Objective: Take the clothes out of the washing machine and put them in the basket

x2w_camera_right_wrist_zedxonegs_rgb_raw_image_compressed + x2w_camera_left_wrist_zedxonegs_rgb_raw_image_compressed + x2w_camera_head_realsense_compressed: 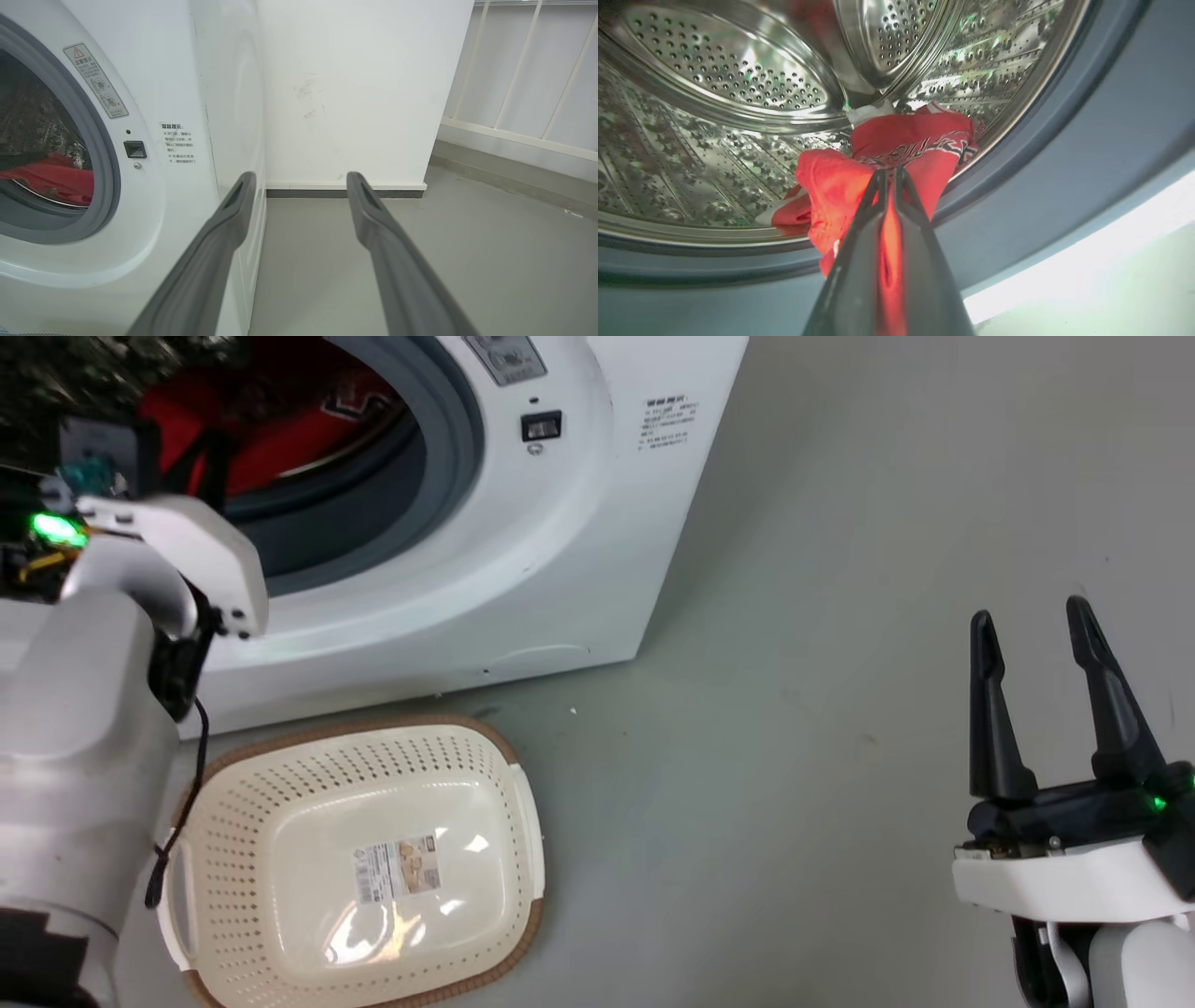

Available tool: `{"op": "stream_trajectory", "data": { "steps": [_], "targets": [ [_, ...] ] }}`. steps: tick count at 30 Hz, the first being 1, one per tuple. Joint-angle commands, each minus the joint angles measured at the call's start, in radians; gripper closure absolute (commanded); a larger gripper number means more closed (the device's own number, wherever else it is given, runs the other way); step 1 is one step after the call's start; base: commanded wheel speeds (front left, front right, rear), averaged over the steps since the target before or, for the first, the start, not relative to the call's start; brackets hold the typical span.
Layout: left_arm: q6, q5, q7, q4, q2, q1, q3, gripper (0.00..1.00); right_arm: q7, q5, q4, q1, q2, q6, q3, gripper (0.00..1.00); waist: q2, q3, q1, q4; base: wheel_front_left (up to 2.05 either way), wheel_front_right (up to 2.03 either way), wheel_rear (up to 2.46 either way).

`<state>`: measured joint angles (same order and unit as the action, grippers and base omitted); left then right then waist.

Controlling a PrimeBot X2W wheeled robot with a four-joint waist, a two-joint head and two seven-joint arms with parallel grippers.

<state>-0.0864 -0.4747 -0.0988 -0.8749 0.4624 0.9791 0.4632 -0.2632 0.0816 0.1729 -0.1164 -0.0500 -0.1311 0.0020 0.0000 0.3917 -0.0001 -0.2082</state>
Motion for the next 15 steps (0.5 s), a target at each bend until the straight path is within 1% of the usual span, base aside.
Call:
{"op": "stream_trajectory", "data": {
  "steps": [1, 3, 8, 15],
  "targets": [
    [0.007, -0.006, -0.040, 0.001, -0.014, -0.041, -0.001, 1.00, -0.002, -0.008, -0.006, 0.025, -0.001, 0.001, -0.004, 0.00, 0.0000, -0.053, 0.0001, 0.028, 0.00, 0.00, 0.00],
    [0.011, -0.005, -0.059, 0.001, -0.019, -0.060, 0.000, 1.00, -0.002, -0.013, -0.008, 0.031, -0.001, 0.001, -0.005, 0.00, 0.0000, -0.066, 0.0001, 0.034, 0.00, 0.00, 0.00],
    [0.040, -0.008, -0.135, 0.028, -0.041, -0.154, -0.001, 1.00, -0.002, -0.029, -0.019, 0.071, -0.001, 0.001, -0.004, 0.00, 0.0000, -0.130, 0.0001, 0.055, 0.00, 0.00, 0.00],
    [0.080, 0.002, -0.164, 0.135, -0.062, -0.298, -0.007, 1.00, -0.002, -0.042, -0.032, 0.122, -0.001, 0.001, -0.004, 0.00, 0.0000, -0.214, 0.0001, 0.079, 0.00, 0.00, 0.00]
  ]
}}
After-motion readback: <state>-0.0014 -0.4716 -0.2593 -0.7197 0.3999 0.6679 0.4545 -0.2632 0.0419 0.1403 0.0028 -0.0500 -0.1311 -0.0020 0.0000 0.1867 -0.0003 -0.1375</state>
